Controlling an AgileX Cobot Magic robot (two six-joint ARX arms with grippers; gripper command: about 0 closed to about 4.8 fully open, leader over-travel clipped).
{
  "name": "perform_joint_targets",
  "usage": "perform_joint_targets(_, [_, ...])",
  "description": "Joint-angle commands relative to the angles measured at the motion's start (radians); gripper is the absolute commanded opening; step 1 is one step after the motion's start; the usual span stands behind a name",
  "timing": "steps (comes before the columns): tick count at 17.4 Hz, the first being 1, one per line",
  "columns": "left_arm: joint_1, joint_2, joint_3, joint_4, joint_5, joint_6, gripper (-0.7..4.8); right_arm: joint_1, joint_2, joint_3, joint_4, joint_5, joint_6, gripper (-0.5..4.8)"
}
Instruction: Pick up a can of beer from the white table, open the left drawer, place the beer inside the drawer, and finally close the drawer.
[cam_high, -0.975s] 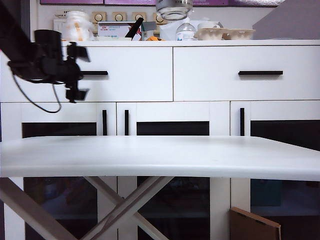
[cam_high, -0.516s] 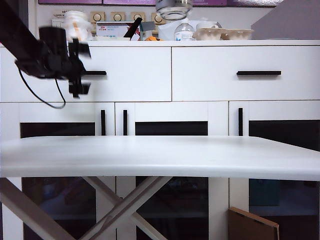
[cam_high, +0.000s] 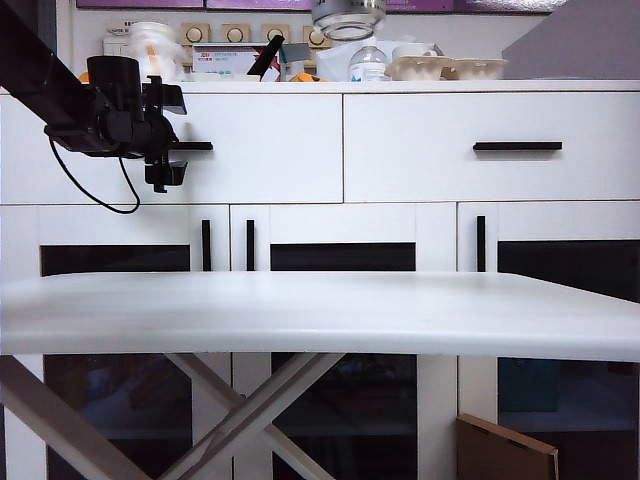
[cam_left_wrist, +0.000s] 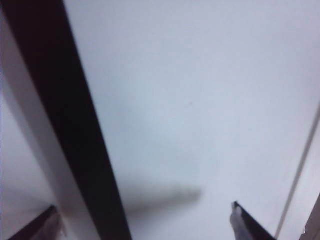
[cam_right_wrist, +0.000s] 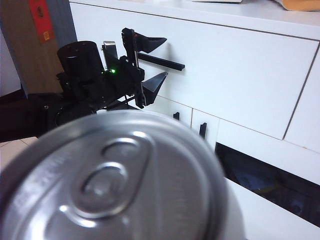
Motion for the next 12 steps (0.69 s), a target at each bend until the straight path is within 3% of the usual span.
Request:
perform_joint_targets(1, [0.005,0.023,0.026,-0.024,-0.012,-0.001,4.79,0.0,-0.013,0.014,0.062,-0.002,0.0,0.4])
perform_joint_targets(4, [0.006,0.029,0.05,-0.035,-0.014,-0.002,4.79,0.001,-0.013,0.014,0.056,-0.002,0.0,0.4])
perform_joint_targets(8, [0.006,0.031,0.061,-0.055,-0.02,-0.002,3.71,0.002,-0.013,0.014,0.049,-0.002,0.0,0.4])
perform_joint_targets(10, [0.006,0.034,0.061,-0.061,-0.018,0.001,1.4,0.002,-0.013,0.014,0.048,-0.005,0.0,0.4])
perform_joint_targets(11, [0.006,0.034,0.061,-0.061,-0.013,0.002,-0.23,0.006,-0.013,0.014,0.047,-0.005,0.0,0.4])
perform_joint_targets(12, [0.005,0.036,0.061,-0.054,-0.014,0.005,-0.11,0.006,-0.013,0.014,0.047,-0.005,0.0,0.4])
